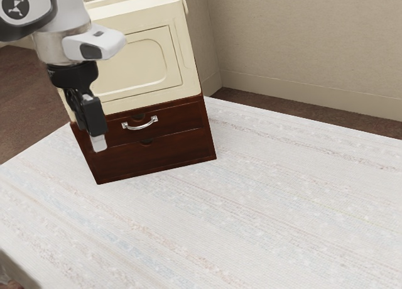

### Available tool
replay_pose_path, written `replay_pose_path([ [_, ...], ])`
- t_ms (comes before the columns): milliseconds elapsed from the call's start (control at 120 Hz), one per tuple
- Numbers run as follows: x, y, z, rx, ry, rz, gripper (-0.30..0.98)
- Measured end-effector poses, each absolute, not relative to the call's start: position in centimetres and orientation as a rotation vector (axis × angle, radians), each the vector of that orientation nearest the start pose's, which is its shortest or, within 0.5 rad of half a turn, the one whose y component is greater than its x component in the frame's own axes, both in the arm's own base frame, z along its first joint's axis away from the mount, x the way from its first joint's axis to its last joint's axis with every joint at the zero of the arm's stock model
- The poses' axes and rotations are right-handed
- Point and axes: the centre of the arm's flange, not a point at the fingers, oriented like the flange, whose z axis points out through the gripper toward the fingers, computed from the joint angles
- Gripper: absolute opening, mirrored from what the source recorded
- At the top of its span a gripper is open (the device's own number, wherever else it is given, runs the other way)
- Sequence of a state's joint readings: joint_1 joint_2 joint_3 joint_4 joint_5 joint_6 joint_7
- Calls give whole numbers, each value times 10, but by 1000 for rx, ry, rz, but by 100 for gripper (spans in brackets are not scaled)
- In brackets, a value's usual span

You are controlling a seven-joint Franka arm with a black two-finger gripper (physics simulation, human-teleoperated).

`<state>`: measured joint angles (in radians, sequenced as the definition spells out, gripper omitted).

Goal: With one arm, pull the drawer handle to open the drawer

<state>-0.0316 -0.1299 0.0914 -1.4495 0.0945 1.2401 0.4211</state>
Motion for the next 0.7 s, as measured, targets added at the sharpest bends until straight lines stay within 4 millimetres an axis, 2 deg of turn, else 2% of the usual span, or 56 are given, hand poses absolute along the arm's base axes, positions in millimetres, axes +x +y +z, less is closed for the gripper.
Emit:
replay_pose_path([
  [233,489,38,724,-2985,691,27,69],
  [350,487,36,728,-2967,743,-3,69],
  [433,488,38,718,-2964,765,22,69],
  [525,489,54,698,-2958,775,44,69],
  [700,503,70,669,-2870,888,-45,69],
])
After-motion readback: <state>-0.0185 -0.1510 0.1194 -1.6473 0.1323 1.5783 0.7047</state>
